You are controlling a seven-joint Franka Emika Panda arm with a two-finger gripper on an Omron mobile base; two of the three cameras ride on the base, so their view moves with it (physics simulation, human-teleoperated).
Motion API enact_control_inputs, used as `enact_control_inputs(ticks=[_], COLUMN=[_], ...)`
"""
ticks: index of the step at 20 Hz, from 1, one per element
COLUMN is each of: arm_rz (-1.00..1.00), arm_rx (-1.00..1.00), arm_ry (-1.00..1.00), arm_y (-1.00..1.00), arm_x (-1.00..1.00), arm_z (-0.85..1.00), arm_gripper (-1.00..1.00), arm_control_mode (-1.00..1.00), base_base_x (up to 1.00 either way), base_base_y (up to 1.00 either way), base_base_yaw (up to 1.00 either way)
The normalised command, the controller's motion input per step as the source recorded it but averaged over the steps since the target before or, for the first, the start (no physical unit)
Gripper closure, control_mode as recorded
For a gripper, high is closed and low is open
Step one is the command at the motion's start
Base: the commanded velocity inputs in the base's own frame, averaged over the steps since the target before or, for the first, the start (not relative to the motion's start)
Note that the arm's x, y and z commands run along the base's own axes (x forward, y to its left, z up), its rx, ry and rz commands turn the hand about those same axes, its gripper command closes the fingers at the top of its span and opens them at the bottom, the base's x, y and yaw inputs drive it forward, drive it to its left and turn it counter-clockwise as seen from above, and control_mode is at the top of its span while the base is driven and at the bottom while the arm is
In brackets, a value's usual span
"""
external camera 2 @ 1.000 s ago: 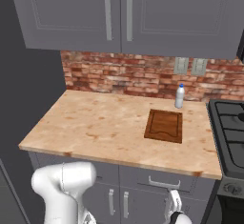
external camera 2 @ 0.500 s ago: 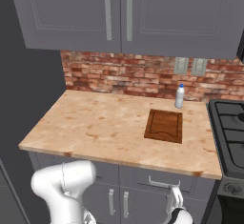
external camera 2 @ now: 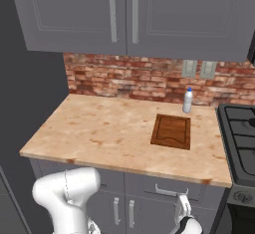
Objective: Open the drawer on the right and place the cutting tools on the cutting board.
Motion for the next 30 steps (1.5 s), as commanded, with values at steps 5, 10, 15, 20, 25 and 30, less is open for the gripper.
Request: enact_control_inputs(ticks=[5,10,15,20,25,30], arm_rz=[0.01,0.01,0.00,-0.03,-0.05,-0.03], arm_rx=[0.00,0.00,0.01,0.00,0.00,0.00], arm_ry=[-0.06,-0.27,-0.03,0.05,0.04,0.03], arm_y=[-0.01,-0.09,0.01,0.10,0.06,0.00], arm_x=[-0.02,-0.61,0.14,0.55,0.48,0.44], arm_z=[-0.15,0.03,0.19,0.00,-0.01,-0.12], arm_gripper=[-1.00,-1.00,-1.00,-1.00,-1.00,-1.00], arm_control_mode=[-1.00,-1.00,-1.00,-1.00,-1.00,-1.00], base_base_x=[0.00,0.00,0.00,0.00,0.00,0.00], base_base_y=[0.00,0.00,0.00,0.00,0.00,0.00], base_base_yaw=[0.00,0.00,0.00,0.00,0.00,0.00])
